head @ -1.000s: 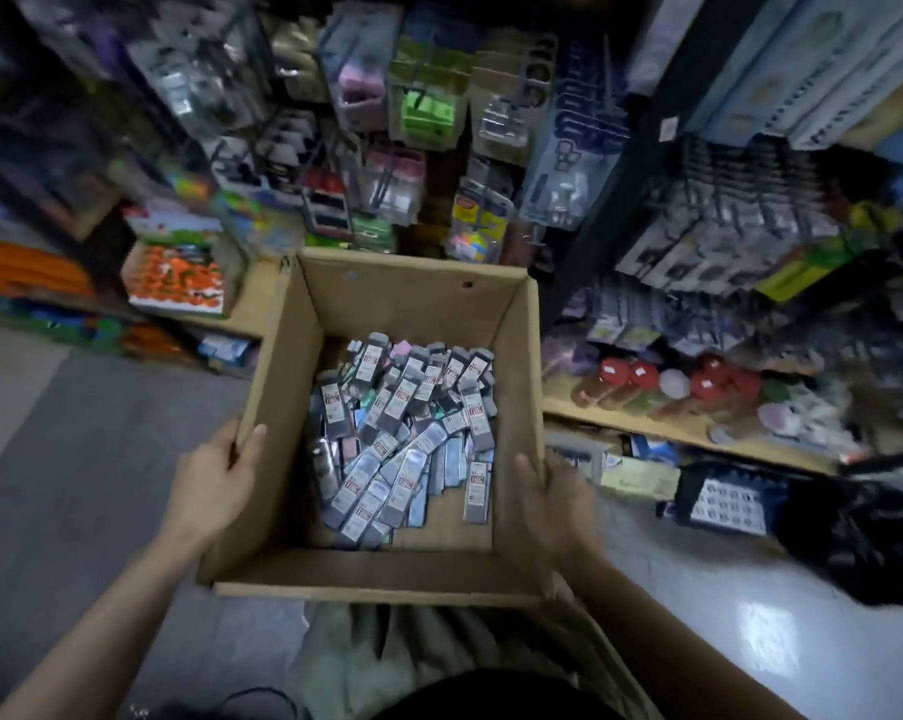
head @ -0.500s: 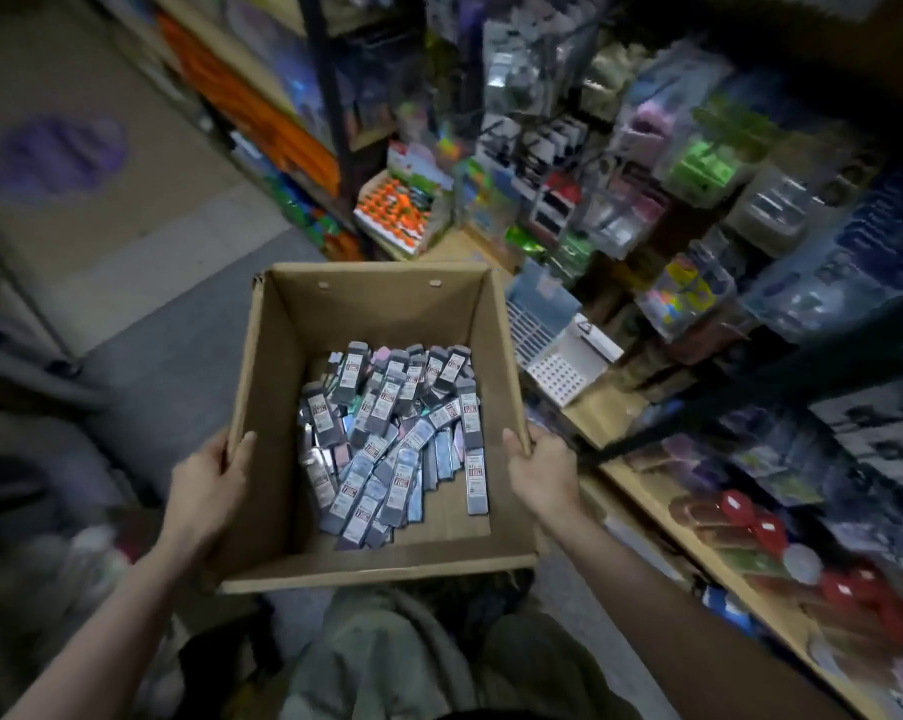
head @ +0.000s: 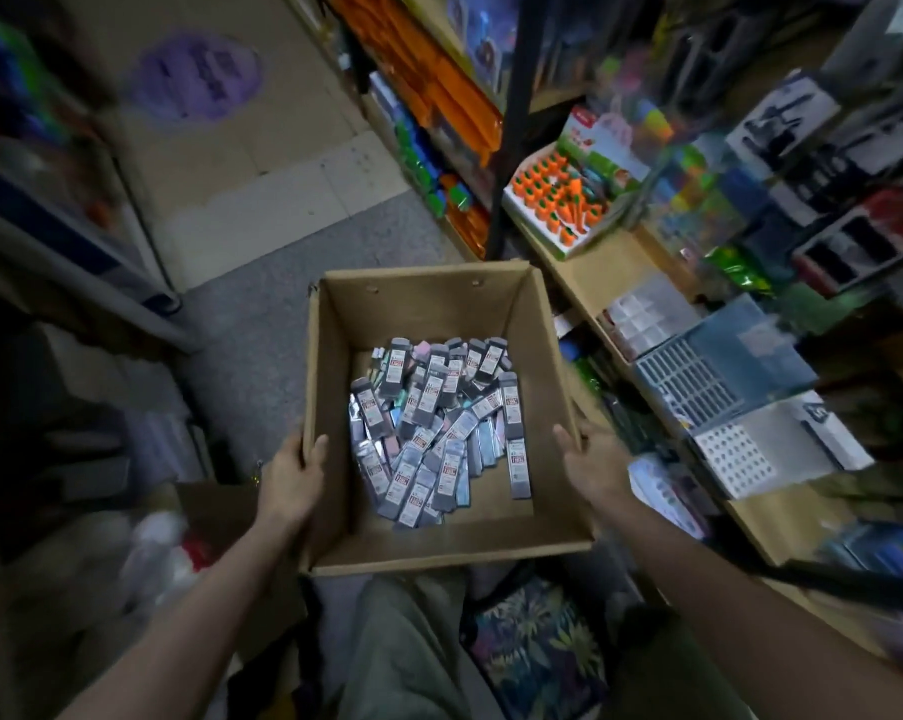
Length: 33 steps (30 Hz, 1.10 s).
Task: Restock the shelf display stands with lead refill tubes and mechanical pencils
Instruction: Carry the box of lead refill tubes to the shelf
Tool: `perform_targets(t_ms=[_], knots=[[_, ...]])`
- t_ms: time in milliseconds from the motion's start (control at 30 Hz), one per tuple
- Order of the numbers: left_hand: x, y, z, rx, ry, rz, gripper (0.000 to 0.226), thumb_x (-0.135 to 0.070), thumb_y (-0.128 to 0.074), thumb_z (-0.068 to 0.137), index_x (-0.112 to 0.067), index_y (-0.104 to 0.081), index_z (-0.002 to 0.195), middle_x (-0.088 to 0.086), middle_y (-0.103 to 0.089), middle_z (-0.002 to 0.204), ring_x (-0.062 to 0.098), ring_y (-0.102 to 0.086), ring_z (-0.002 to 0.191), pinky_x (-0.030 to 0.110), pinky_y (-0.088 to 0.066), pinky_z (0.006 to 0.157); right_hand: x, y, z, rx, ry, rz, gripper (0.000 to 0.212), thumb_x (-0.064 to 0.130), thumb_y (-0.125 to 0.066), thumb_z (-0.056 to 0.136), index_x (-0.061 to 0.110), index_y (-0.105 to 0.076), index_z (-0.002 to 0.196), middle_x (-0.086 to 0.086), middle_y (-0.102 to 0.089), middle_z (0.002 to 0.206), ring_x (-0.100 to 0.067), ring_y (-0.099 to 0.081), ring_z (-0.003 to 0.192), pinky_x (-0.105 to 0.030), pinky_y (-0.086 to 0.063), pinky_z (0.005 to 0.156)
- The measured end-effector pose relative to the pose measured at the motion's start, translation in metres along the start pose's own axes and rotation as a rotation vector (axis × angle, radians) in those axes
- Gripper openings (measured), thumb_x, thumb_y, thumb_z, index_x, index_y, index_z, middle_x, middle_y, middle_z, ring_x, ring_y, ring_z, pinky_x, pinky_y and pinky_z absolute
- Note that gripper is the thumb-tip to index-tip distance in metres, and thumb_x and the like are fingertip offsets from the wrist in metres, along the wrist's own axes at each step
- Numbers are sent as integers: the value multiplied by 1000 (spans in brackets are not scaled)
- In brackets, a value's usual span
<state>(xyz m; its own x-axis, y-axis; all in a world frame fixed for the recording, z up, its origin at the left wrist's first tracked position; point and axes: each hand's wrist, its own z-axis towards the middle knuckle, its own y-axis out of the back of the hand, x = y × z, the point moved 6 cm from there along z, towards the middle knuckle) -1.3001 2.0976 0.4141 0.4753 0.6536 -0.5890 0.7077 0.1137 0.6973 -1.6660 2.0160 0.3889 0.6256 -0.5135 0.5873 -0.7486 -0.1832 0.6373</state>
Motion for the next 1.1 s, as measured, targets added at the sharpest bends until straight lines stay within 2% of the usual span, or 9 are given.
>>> perform_targets(t_ms=[100,167,300,433,533,600,800,933,1100], knots=[[27,-55,29,-9,25,7,38,-31,-45,101,-10,-53,132,21,-65,114,37,-61,103,40,-47,85,-35,-37,46,3,8,36,27,27,-58,97,4,-69,105,-5,-61,73,-7,-45,58,-4,-33,42],[50,-97,51,-27,61,-10,38,-31,-44,102,-7,-56,128,23,-65,110,37,-62,100,43,-50,87,-66,-63,77,-1,3,32,27,28,-57,97,5,-69,104,5,-50,65,0,-41,57,-6,-30,38],[106,-189,89,-61,131,-77,38,-35,-43,102,-5,-61,118,12,-63,87,27,-59,77,33,-45,69,-129,-111,135,-26,31,-5,23,29,-57,97,9,-68,98,11,-46,62,-6,-47,58,-10,-29,39],[156,-279,119,-74,125,-108,37,-34,-43,102,-7,-59,122,19,-65,97,35,-62,90,42,-49,79,-197,-160,190,-75,46,-32,24,28,-57,97,7,-69,97,6,-51,63,-8,-48,57,-11,-30,45],[187,-334,145,-94,103,-87,36,-32,-45,101,-5,-61,119,19,-65,99,36,-62,95,40,-47,79,-241,-194,227,-37,25,-11,28,28,-55,98,4,-68,104,-12,-66,82,-28,-62,77,-34,-50,66],[201,-361,159,-88,80,-108,31,-29,-47,101,-5,-63,114,16,-65,94,33,-62,91,36,-45,75,-263,-211,248,-44,52,1,27,27,-54,98,5,-68,105,-17,-69,91,-32,-64,85,-38,-53,74],[242,-410,179,-129,84,-99,30,-25,-50,100,-4,-61,118,24,-66,100,38,-64,95,47,-52,87,-304,-245,280,-106,113,-24,23,27,-53,98,10,-68,105,-11,-66,84,-28,-61,79,-28,-43,67],[230,-417,178,-150,-49,-40,24,-19,-55,97,-4,-63,113,24,-68,99,38,-64,93,43,-52,81,-326,-245,279,-147,119,16,23,26,-53,98,9,-67,106,-4,-60,73,-19,-54,62,-22,-33,52],[229,-429,147,-180,-120,-34,18,-11,-58,94,0,-64,107,23,-68,95,36,-64,89,31,-40,69,-343,-228,268,-136,145,-10,23,23,-52,99,6,-66,105,-5,-60,74,-19,-54,63,-23,-35,53]])
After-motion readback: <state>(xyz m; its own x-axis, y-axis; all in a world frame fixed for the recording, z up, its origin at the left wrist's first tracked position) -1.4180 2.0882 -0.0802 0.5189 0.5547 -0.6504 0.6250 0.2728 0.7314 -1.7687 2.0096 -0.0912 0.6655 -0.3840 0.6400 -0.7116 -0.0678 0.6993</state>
